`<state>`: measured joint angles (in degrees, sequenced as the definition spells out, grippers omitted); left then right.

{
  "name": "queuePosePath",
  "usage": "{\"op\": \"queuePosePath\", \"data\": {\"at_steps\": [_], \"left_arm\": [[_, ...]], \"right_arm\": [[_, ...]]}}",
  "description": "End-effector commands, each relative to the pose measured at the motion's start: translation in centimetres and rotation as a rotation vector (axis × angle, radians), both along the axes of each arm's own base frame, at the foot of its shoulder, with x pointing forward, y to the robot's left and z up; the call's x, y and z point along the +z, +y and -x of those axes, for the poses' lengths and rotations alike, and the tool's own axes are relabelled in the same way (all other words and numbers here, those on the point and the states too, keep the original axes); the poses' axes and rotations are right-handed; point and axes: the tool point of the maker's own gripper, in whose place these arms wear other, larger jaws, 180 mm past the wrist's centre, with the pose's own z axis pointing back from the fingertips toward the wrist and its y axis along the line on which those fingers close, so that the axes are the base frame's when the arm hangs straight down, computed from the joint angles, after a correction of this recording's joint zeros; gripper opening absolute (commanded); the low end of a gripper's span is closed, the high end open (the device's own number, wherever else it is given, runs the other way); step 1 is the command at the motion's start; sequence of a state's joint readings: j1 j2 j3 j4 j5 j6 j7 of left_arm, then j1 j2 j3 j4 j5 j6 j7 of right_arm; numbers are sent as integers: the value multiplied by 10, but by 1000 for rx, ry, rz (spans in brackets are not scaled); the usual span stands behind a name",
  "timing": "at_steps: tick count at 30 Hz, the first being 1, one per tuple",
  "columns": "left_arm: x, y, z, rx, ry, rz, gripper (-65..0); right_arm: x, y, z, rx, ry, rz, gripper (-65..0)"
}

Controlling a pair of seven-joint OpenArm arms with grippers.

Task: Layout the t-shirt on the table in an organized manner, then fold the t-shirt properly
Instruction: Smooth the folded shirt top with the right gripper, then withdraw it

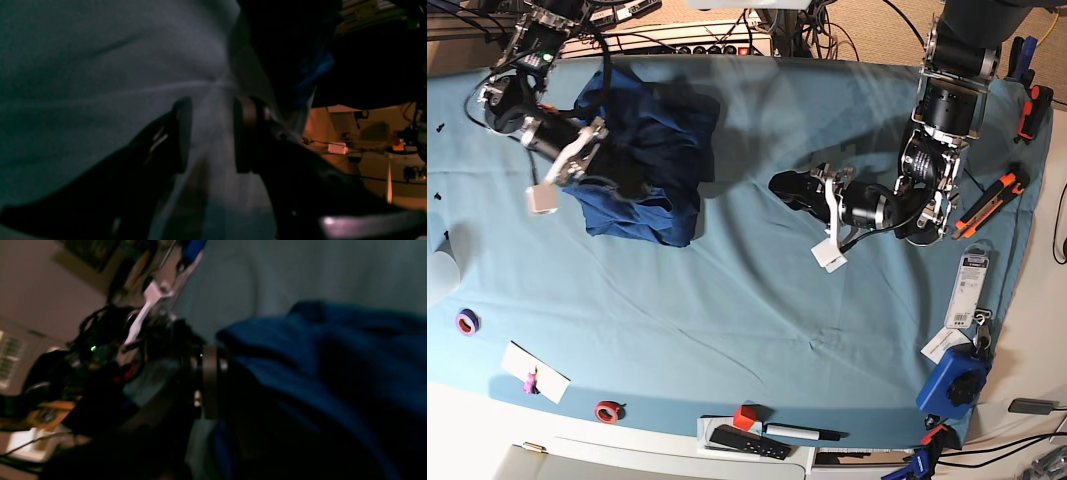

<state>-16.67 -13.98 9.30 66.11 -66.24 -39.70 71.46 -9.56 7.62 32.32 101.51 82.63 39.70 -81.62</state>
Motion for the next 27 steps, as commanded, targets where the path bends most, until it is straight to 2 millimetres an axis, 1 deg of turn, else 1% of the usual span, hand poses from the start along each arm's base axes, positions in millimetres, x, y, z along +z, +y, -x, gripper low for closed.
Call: {"op": "queuePosePath", "data": {"at_steps": [1,3,5,6,7,9,10,11,13,15,17,20,21,23,27], "left_arm": [[16,-2,-13,13,-45,37,-431],[16,-2,-13,13,-45,37,-431],[16,-2,-13,13,-45,37,-431],[16,-2,-13,13,-45,38,-431],[16,-2,-13,13,-45,38,-431],[16,-3,-13,13,-45,39,-431],[16,-3,-13,13,-46,38,-431],[16,-3,-13,13,-46,38,-431],[16,-3,-13,13,-45,39,-431],[16,-3,-13,13,-46,39,-431],[16,-3,-13,14,-46,39,-431],[17,-3,-14,19,-49,43,-431],[17,-3,-14,19,-49,43,-431],[17,-3,-14,19,-49,43,-431],[17,-3,-14,18,-48,43,-431]], "right_arm": [[31,-13,-9,-40,-112,4,-650],[56,-38,-13,-128,-197,50,-650],[81,-67,-12,-233,-279,99,-650],[92,-81,-9,-286,-313,123,-650],[96,-96,-5,-343,-320,164,-650],[89,-126,5,-452,-272,262,-650],[81,-138,11,-497,-229,305,-650],[69,-149,18,-534,-167,340,-650],[43,-162,33,-574,-33,400,-650],[25,-166,47,-576,52,447,-650],[12,-168,58,-567,115,482,-650],[-8,-166,68,-540,199,535,-650],[-14,-161,69,-528,219,535,-650],[-22,-145,67,-508,219,495,-650],[-31,-115,57,-458,204,431,-650]]}}
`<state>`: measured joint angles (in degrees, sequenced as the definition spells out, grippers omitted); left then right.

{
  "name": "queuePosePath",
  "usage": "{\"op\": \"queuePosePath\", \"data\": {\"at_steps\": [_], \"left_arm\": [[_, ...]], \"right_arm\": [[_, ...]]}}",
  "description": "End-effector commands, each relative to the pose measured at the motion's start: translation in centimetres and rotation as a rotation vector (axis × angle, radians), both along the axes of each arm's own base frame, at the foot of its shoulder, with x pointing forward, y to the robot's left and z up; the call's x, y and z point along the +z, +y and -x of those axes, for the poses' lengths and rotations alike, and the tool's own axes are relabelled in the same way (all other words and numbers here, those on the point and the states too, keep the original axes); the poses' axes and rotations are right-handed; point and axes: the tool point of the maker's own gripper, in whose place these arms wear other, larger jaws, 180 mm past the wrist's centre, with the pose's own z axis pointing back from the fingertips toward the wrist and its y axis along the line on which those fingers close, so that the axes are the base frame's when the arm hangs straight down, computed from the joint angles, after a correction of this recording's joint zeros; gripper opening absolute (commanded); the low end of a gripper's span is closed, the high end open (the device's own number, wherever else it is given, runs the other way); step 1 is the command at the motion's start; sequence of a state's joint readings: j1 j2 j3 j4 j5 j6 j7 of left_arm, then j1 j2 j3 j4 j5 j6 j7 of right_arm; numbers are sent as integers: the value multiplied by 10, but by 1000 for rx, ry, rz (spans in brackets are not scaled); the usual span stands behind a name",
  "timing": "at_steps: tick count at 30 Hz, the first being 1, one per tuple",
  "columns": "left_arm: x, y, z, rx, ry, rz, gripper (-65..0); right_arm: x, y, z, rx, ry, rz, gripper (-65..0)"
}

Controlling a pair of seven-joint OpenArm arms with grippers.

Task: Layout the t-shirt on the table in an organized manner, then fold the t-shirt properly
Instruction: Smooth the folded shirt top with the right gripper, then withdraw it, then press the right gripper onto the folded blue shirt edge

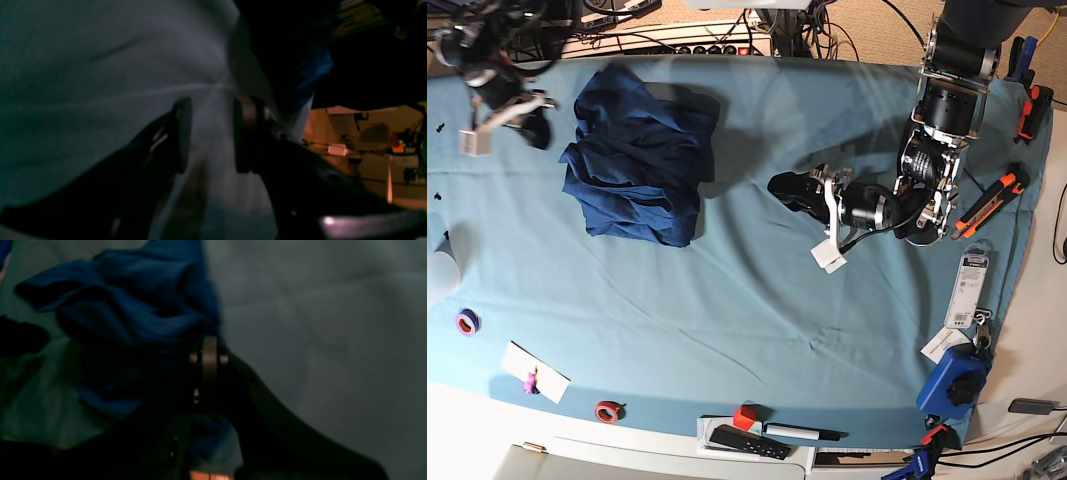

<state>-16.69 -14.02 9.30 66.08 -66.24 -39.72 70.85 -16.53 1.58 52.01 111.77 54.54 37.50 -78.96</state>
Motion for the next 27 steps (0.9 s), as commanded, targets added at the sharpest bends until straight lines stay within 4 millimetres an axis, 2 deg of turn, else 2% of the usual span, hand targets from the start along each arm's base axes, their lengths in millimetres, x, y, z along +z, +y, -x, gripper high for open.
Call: {"op": "queuePosePath", "data": {"at_steps": [1,5,9,14,18,21,24,27], "left_arm": [[16,-3,-12,11,-44,37,-431],[16,-3,-12,11,-44,37,-431],[16,-3,-12,11,-44,37,-431],[16,-3,-12,11,-44,37,-431],[16,-3,-12,11,-44,37,-431],[16,-3,-12,11,-44,37,-431],[16,-3,-12,11,-44,37,-431],[16,-3,-12,11,-44,37,-431]], "right_arm": [[13,1,-9,21,-54,17,-650],[5,22,-17,93,-35,10,-650],[-4,61,-24,223,-4,-25,-650],[-8,135,-26,467,2,-123,-650],[7,196,-21,662,-64,-246,-650],[27,229,-14,755,-126,-378,-650],[46,245,-10,799,-184,-483,-650],[54,244,-13,797,-214,-505,-650]]}}
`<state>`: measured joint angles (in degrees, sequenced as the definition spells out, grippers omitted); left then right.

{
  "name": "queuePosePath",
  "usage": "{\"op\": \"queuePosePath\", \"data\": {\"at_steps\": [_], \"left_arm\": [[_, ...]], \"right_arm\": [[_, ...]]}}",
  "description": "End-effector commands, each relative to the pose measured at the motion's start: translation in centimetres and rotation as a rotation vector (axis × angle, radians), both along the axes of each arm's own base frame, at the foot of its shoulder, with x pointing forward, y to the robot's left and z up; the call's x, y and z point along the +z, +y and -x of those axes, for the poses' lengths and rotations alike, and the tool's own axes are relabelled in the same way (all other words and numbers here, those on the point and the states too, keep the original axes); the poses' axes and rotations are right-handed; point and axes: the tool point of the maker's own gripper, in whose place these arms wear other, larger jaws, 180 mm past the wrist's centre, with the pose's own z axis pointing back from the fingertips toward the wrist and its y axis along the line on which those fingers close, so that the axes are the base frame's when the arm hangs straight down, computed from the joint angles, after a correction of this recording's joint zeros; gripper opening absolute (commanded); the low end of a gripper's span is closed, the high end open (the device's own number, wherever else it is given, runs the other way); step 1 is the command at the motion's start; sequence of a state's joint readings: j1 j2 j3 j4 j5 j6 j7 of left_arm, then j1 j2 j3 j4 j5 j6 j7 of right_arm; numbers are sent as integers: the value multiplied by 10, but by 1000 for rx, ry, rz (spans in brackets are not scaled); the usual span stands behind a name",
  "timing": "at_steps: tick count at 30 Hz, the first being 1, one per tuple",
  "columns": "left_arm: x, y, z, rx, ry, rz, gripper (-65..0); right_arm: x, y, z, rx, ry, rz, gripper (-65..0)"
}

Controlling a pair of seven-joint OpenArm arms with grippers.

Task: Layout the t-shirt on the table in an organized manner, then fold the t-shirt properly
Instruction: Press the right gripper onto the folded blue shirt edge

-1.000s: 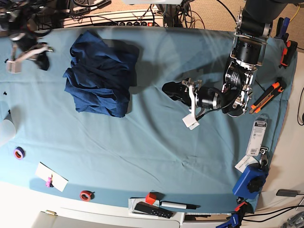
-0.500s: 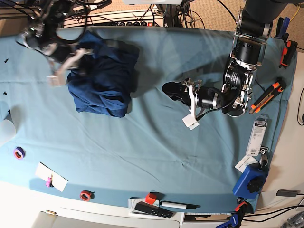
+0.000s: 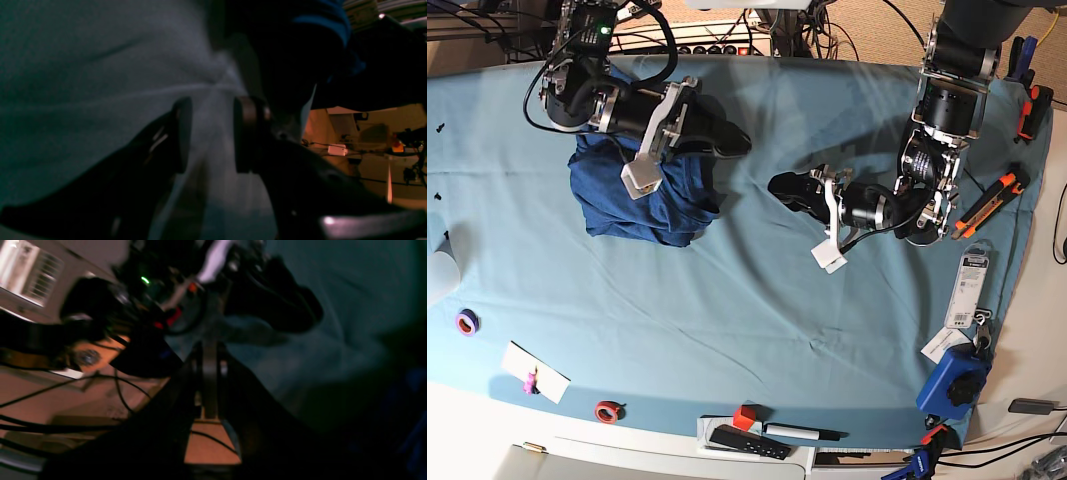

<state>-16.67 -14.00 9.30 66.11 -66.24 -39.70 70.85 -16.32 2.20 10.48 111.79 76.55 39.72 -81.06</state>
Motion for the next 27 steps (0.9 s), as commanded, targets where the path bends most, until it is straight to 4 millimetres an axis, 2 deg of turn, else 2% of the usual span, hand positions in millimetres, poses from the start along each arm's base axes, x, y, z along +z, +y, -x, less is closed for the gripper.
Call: {"op": "queuePosePath", "data": {"at_steps": [1,5,9,13,15,17,20,27], "left_arm": [[16,-2,-13,11,-45,36,-431],[16,-2,-12,11,-45,36,-431],[16,-2,-12,11,-45,33,-431],[17,-3,-14,18,-49,40,-431],[17,-3,-14,20,-50,43,-431],[18,-3,-15,23,-52,45,-431],[18,-3,-15,23,-52,46,-431],[18,-3,-15,23,-52,45,-431]], "right_arm": [[14,-5,-7,-20,-50,-27,-650],[16,-39,-24,-138,-78,20,-650],[2,-102,-39,-336,-71,192,-650],[-13,-169,-37,-544,-29,362,-650],[-14,-192,-37,-623,-30,416,-650],[-18,-205,-37,-668,-29,467,-650],[-20,-213,-41,-701,-47,523,-650],[-14,-221,-71,-764,-83,616,-650]]}}
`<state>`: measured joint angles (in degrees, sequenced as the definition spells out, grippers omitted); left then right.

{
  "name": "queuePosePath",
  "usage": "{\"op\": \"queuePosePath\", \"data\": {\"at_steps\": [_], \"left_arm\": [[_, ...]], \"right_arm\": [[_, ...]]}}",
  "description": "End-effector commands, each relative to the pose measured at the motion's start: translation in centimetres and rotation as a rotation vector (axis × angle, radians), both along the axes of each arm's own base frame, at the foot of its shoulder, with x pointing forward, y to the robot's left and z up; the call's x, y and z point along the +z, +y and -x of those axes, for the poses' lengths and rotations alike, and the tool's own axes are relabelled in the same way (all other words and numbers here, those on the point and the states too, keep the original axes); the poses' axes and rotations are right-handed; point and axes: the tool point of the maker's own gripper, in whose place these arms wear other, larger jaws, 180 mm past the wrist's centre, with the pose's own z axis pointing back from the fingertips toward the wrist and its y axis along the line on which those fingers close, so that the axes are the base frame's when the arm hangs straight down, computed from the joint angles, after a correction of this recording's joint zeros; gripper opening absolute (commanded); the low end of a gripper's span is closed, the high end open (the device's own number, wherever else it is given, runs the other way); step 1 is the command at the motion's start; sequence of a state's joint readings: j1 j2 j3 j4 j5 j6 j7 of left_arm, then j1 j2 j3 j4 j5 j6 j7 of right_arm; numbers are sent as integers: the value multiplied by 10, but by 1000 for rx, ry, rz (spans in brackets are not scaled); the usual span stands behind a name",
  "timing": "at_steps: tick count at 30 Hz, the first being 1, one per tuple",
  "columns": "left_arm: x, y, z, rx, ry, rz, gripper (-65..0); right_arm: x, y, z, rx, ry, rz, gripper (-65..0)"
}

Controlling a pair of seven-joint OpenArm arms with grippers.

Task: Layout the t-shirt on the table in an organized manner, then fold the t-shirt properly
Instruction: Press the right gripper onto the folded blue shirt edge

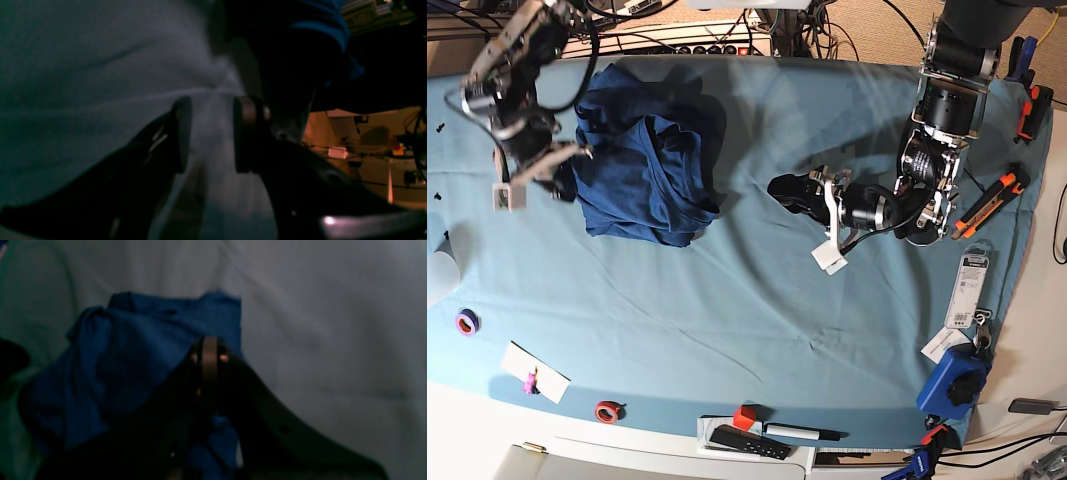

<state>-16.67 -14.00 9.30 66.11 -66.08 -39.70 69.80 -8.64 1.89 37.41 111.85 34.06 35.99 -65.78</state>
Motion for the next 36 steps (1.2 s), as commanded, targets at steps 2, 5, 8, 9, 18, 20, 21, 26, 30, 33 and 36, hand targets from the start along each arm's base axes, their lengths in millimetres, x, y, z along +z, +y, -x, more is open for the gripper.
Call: {"op": "queuePosePath", "data": {"at_steps": [2,5,8,9,18,20,21,26,30,33,36], "left_arm": [[16,-2,-12,11,-44,36,-431],[16,-3,-12,11,-45,37,-431],[16,-2,-12,11,-44,36,-431],[16,-2,-12,10,-44,36,-431],[15,-2,-12,9,-45,28,-431],[15,-2,-12,9,-45,29,-431],[15,-2,-12,9,-45,28,-431],[15,-2,-12,9,-45,29,-431],[15,-2,-12,10,-45,29,-431],[15,-2,-12,10,-45,29,-431],[15,-2,-12,10,-46,29,-431]], "right_arm": [[15,2,-13,17,-56,33,-650],[8,14,-16,58,-24,55,-650],[-21,25,-10,89,99,43,-650],[-33,28,-6,103,149,34,-650],[-90,47,61,171,446,-79,-650],[-89,52,71,186,453,-94,-650],[-87,54,75,192,453,-95,-650],[-71,55,80,211,424,-45,-650],[-53,56,70,221,364,-9,-650],[-39,58,61,228,310,15,-650],[-23,60,47,256,234,51,-482]]}}
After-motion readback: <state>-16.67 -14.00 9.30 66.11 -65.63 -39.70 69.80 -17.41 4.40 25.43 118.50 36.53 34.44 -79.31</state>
